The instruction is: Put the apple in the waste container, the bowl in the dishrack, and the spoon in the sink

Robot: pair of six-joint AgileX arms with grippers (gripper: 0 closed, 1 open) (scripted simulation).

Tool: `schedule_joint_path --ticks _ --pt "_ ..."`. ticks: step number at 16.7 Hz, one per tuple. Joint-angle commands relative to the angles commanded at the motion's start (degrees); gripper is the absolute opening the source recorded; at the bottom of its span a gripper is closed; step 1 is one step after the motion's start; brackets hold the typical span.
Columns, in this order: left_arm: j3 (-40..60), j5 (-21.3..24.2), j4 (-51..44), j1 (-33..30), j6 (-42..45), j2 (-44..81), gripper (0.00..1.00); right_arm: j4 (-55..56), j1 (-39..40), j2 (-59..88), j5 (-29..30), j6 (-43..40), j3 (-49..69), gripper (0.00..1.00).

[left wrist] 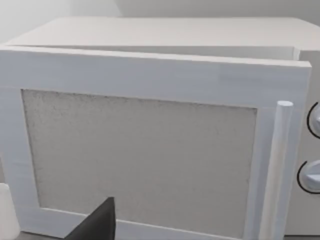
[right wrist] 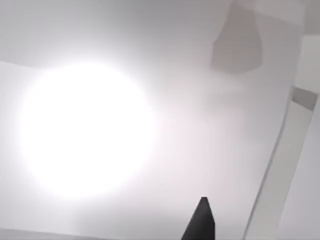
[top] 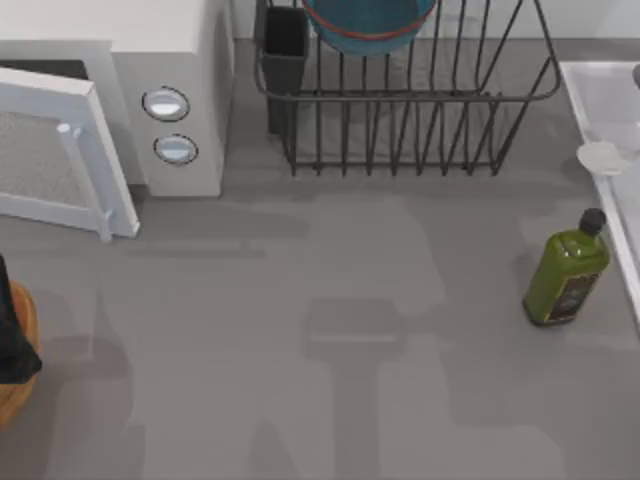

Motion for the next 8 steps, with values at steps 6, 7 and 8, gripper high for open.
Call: schedule_joint_path --ticks 6,7,8 --pt "0.00 0.00 0.00 0.00 0.00 0.00 1.00 -0.02 0.01 0.05 0.00 0.00 0.10 0.15" --pt "0.00 0.00 0.00 0.00 0.00 0.00 1.00 -0.02 0.01 0.05 0.00 0.00 0.10 0.23" --pt "0.00 0.00 0.00 0.00 0.00 0.00 1.00 -0.02 0.01 0.05 0.00 0.00 0.10 0.30"
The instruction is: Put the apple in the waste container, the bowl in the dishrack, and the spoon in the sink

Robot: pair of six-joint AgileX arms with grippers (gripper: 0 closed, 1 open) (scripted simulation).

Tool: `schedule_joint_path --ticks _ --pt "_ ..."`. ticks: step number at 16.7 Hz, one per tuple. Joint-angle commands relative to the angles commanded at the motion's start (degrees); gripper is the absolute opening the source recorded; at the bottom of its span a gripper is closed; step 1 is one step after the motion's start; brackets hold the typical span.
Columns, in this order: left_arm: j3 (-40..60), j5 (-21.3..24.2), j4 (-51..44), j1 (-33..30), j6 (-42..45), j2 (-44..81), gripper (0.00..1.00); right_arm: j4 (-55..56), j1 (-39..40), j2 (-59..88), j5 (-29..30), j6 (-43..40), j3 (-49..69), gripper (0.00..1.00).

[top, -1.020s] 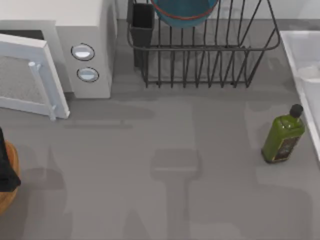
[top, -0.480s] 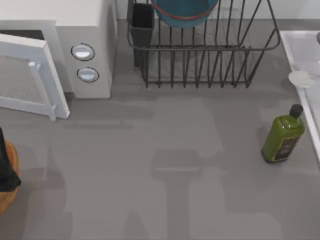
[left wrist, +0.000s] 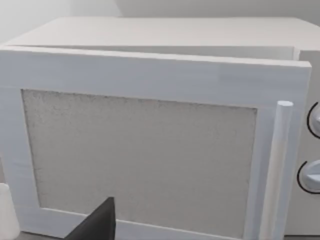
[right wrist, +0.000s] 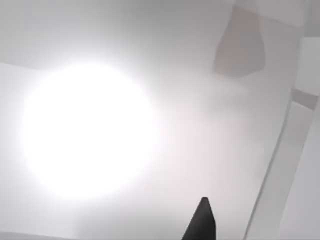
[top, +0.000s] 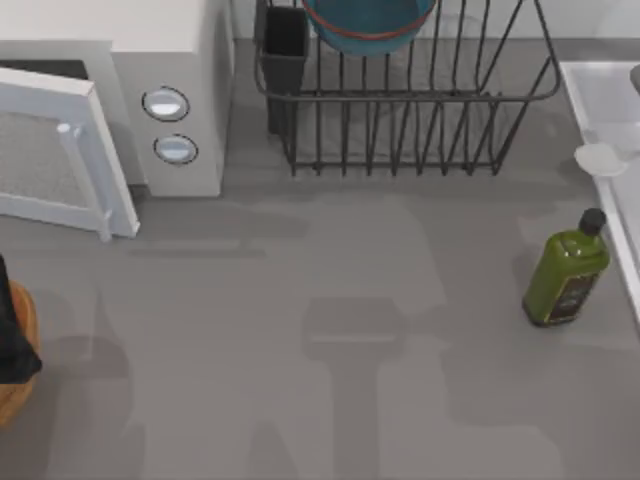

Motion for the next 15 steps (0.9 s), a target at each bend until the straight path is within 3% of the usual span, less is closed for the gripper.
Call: schedule_joint_path --ticks 9,15 --pt "0.00 0.00 0.00 0.00 0.00 0.00 1.00 0.00 0.00 0.00 0.00 0.00 0.00 0.98" --pt "0.00 0.00 0.00 0.00 0.00 0.00 1.00 0.00 0.00 0.00 0.00 0.00 0.00 1.00"
